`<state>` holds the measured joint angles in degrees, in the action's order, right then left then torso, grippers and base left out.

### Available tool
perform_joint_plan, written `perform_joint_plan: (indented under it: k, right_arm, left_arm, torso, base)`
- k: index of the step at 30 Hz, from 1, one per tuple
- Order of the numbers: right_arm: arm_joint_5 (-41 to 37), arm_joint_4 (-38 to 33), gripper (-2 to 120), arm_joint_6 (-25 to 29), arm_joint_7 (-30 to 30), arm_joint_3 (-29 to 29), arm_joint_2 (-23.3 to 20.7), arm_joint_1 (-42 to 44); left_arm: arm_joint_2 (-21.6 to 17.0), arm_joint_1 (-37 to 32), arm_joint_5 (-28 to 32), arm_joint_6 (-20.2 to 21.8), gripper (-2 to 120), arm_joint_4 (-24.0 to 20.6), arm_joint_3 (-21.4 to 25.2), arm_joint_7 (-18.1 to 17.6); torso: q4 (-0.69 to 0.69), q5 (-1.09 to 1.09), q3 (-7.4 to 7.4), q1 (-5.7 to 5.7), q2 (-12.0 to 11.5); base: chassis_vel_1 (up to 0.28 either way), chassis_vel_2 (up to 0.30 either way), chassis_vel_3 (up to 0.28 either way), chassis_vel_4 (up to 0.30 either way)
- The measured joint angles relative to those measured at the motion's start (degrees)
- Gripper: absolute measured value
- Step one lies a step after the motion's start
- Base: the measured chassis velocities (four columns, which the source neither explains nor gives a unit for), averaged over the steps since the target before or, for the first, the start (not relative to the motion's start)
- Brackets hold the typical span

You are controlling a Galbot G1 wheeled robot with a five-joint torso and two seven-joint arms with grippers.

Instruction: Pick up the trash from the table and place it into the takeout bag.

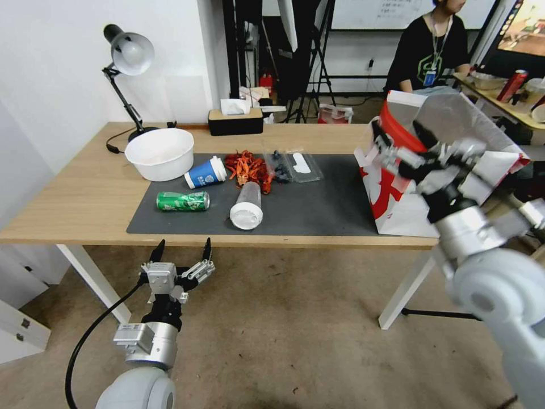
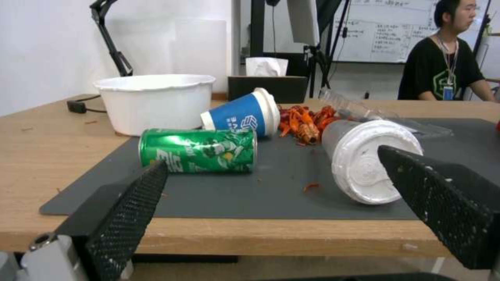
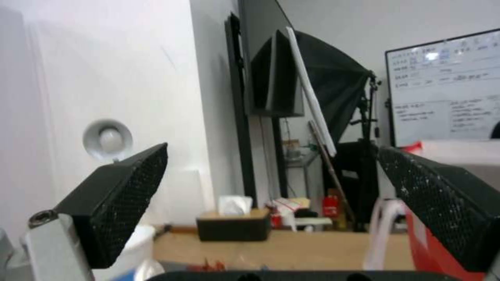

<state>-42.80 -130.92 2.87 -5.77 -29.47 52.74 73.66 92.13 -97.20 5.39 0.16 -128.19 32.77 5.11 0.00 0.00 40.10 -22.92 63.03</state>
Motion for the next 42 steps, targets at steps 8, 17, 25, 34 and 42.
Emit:
perform_joint_plan:
  k: [8,17,25,34,42]
  right_arm:
    - [11.7,3.7,100,8.8,0.6,0.8,5.0,11.0]
    - [16.0,7.8,100,14.6,0.3,1.8,8.5,17.3]
    - [18.3,13.2,100,18.9,-0.1,2.1,11.3,20.4]
    - [18.4,15.1,100,20.7,0.0,1.7,12.5,21.2]
    - [18.7,15.4,100,20.8,0.0,1.6,12.6,20.8]
  left_arm:
    - [0.0,0.1,0.0,0.0,100,0.4,0.0,0.0]
    - [0.0,0.4,0.0,-0.4,100,1.0,-0.1,0.0]
    - [0.0,0.9,0.0,-0.4,100,1.9,-0.4,0.0]
    - [0.0,1.4,-0.4,-0.5,100,2.6,-1.3,0.0]
    - [0.0,2.7,-0.1,-4.5,100,4.1,-2.9,2.8]
  torso:
    - [0.0,0.0,0.0,0.0,0.0]
    - [0.0,0.01,0.0,0.0,0.0]
    - [0.01,0.0,0.0,0.0,0.0]
    - [0.01,0.0,0.0,0.0,0.0]
    - [0.01,0.0,0.01,0.0,0.0]
  base:
    - [0.0,0.0,0.0,0.0]
    - [0.0,0.0,0.0,0.0]
    - [0.0,0.0,0.0,0.0]
    - [0.0,0.0,0.0,0.0]
    - [0.0,0.0,0.0,0.0]
